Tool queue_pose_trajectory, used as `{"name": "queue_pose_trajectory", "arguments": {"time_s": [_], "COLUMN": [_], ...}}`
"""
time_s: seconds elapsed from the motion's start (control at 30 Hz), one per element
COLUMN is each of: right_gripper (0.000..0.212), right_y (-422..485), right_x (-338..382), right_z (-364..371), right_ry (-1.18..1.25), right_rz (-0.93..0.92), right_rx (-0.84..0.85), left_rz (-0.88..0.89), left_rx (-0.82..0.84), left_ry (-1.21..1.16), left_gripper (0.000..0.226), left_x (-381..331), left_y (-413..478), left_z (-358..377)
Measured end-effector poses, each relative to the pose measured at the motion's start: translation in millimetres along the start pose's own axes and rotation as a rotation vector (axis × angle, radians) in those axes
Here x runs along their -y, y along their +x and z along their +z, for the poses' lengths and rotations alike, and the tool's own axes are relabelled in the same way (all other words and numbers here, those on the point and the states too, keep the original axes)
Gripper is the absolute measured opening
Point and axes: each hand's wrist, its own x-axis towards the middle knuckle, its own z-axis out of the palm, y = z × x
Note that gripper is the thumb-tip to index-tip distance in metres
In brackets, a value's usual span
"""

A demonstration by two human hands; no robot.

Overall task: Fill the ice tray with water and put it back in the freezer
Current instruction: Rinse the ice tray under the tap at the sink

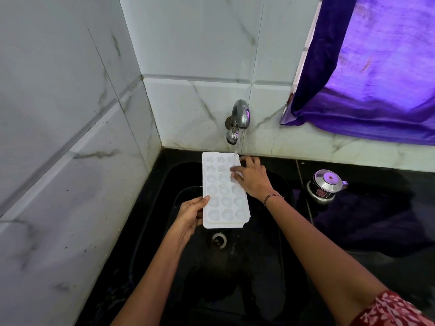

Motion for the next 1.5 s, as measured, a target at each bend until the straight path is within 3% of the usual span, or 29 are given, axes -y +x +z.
{"name": "queue_pose_trajectory", "arguments": {"time_s": [0.2, 0.37, 0.57, 0.83, 1.0, 1.1, 1.27, 1.5], "right_gripper": [0.035, 0.037, 0.04, 0.035, 0.041, 0.042, 0.046, 0.039], "right_y": [4.0, 4.2, 4.4, 5.9, -0.2, -2.7, -0.4, 1.9], "right_x": [-2.2, -6.6, -0.6, -9.8, -16.0, -13.9, -10.7, -2.2], "right_z": [-2.8, -8.3, -4.4, -5.2, 2.2, 4.8, 0.5, 0.9], "right_ry": [-0.115, -0.061, -0.253, -0.163, 0.182, 0.231, -0.002, -0.15], "right_rz": [-0.045, -0.068, -0.098, -0.132, -0.064, -0.042, -0.023, -0.071], "right_rx": [-0.019, 0.079, 0.071, 0.126, 0.051, -0.008, 0.043, 0.138], "left_rz": [0.004, 0.001, -0.019, 0.02, 0.042, 0.034, 0.01, -0.038], "left_rx": [0.019, 0.024, 0.048, 0.067, 0.056, 0.056, 0.08, 0.092], "left_ry": [0.004, 0.018, 0.009, 0.09, 0.08, 0.075, 0.063, 0.046], "left_gripper": [0.012, 0.013, 0.014, 0.016, 0.016, 0.015, 0.012, 0.016], "left_x": [-1.1, -0.6, 2.0, 2.7, 4.1, 5.6, 12.1, 27.8], "left_y": [-1.9, -3.1, -3.8, -6.1, -7.4, -8.3, -13.6, -19.0], "left_z": [0.7, 0.3, 4.7, -2.9, -5.2, -6.5, -9.5, -19.3]}}
